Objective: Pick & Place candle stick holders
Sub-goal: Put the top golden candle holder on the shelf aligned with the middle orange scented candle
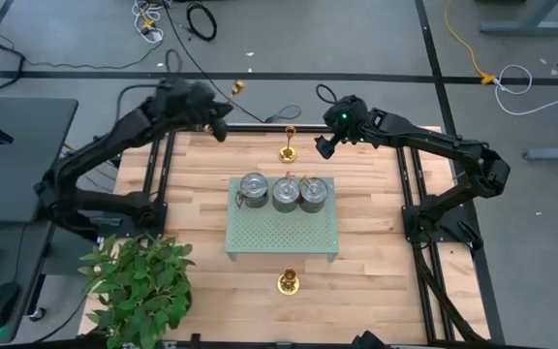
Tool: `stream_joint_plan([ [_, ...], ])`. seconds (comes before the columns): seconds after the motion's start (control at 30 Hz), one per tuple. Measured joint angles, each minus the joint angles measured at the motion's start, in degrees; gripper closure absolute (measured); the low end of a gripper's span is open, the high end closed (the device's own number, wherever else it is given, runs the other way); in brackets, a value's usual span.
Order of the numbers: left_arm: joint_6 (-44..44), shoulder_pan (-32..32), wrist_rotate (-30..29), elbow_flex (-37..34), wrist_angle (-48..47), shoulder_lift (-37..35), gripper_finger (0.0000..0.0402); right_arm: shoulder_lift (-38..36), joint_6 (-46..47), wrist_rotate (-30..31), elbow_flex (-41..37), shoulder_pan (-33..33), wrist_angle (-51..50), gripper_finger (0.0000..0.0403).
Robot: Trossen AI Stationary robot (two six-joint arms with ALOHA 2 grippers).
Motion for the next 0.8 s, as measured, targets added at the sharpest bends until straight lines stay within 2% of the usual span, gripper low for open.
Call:
stream_joint_plan([
  [0.1,-0.8,-1.8,4.6,-2.2,4.1,-4.9,0.0391,0.0,0.0,0.0,0.0,0.0,0.0,0.0003],
  [0.43,-4.8,-10.9,9.4,-16.4,22.5,-20.8,0.0391,0.0,-0.3,0.0,0.0,0.0,1.1,0.0003],
  [0.53,-6.4,-13.9,9.3,-22.3,29.5,-24.8,0.0391,0.0,0.0,-0.5,0.0,0.0,2.6,0.0003],
  [0.63,-7.8,-17.6,9.1,-28.2,36.2,-27.6,0.0391,0.0,0.0,-3.4,0.0,0.0,4.4,0.0003],
  [0.8,-9.0,-24.4,6.5,-35.9,47.9,-28.4,0.0391,0.0,0.0,-6.9,0.0,0.0,7.9,0.0003],
])
